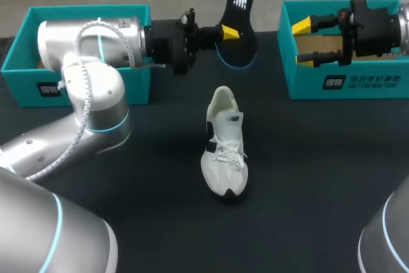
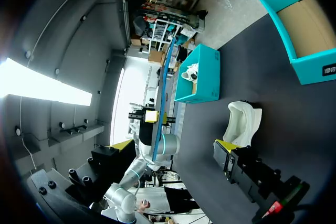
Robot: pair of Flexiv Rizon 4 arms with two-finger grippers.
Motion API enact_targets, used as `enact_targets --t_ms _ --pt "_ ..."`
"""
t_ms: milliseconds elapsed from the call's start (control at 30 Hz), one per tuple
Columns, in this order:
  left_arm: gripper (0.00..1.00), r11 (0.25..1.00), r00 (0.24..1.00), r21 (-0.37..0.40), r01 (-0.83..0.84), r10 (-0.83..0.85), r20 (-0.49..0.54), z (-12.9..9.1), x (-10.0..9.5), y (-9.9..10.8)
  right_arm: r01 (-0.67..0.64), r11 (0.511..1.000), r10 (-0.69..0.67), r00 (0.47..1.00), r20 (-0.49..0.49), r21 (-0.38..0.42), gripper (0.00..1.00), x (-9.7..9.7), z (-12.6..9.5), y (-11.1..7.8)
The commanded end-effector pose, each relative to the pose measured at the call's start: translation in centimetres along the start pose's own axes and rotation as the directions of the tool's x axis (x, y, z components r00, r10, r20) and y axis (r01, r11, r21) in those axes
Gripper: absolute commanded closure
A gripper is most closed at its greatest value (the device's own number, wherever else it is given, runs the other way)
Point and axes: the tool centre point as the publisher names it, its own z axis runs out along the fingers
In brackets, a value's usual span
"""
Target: Take the shoe out of the shoebox, open the shoe tongue, remove and reinsert the insole, then place the shoe into the shoebox
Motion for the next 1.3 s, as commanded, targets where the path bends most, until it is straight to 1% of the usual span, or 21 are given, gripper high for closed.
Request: enact_targets --t_ms 33,100,200,333,533,733,767,800,900,967,1000,1033,1200,1300 --pt "1.0 1.0 0.999 0.013 -0.026 0.026 0.02 0.6 0.2 -0.2 0.011 1.0 -0.011 1.0 -0.004 0.017 0.0 0.3 0.3 0.2" --pt "1.0 1.0 0.999 0.017 -0.025 0.025 0.025 0.9 0.2 -0.5 0.016 0.999 -0.016 1.0 -0.001 0.031 0.0 0.6 0.7 0.4" --pt "1.0 0.998 0.998 0.029 -0.059 0.059 0.005 1.4 0.3 -0.9 0.007 0.998 -0.008 1.0 0.009 0.055 0.0 0.8 1.3 0.7" --pt "1.0 0.996 0.996 0.026 -0.087 0.087 -0.004 2.0 0.5 -1.3 -0.012 0.998 0.011 1.0 0.016 0.057 0.0 0.9 1.9 1.1" --pt "1.0 0.997 0.997 0.011 -0.075 0.075 0.033 2.9 0.8 -1.7 -0.014 0.998 0.013 1.0 0.012 0.064 0.0 1.4 3.2 1.5" --pt "1.0 0.997 0.996 0.007 -0.078 0.077 0.042 3.8 1.1 -2.0 -0.026 0.997 0.026 1.0 -0.004 0.069 0.0 1.7 4.5 1.5" --pt "1.0 0.997 0.996 0.003 -0.076 0.076 0.049 3.9 1.1 -2.0 -0.03 0.997 0.03 1.0 -0.007 0.07 0.05 1.6 4.7 1.5" --pt "1.0 0.997 0.996 0.003 -0.074 0.074 0.053 4.0 1.1 -2.0 -0.031 0.997 0.032 0.999 -0.007 0.07 0.14 1.6 4.9 1.5" --pt "1.0 0.997 0.995 -0.006 -0.073 0.073 0.065 4.3 1.0 -2.0 -0.034 0.997 0.035 0.999 -0.009 0.074 0.27 1.8 5.5 1.5" --pt "1.0 0.997 0.995 -0.008 -0.07 0.071 0.073 4.4 0.9 -2.0 -0.036 0.997 0.037 0.999 -0.007 0.07 0.4 1.8 5.7 1.5" --pt "1.0 0.997 0.995 -0.008 -0.07 0.071 0.074 4.4 0.9 -2.0 -0.039 0.997 0.039 0.999 -0.007 0.066 0.49 1.8 5.8 1.5" --pt "1.0 0.997 0.995 -0.009 -0.07 0.071 0.075 4.5 0.9 -2.0 -0.041 0.997 0.041 0.999 -0.007 0.064 0.51 1.8 5.8 1.5" --pt "1.0 0.998 0.994 -0.007 -0.064 0.065 0.082 4.6 0.9 -2.2 -0.046 0.997 0.047 0.999 -0.011 0.061 0.51 1.7 6.1 1.6" --pt "1.0 0.998 0.994 -0.009 -0.061 0.062 0.086 4.7 0.9 -2.2 -0.052 0.997 0.052 0.999 -0.013 0.057 0.55 1.6 6.2 1.7"
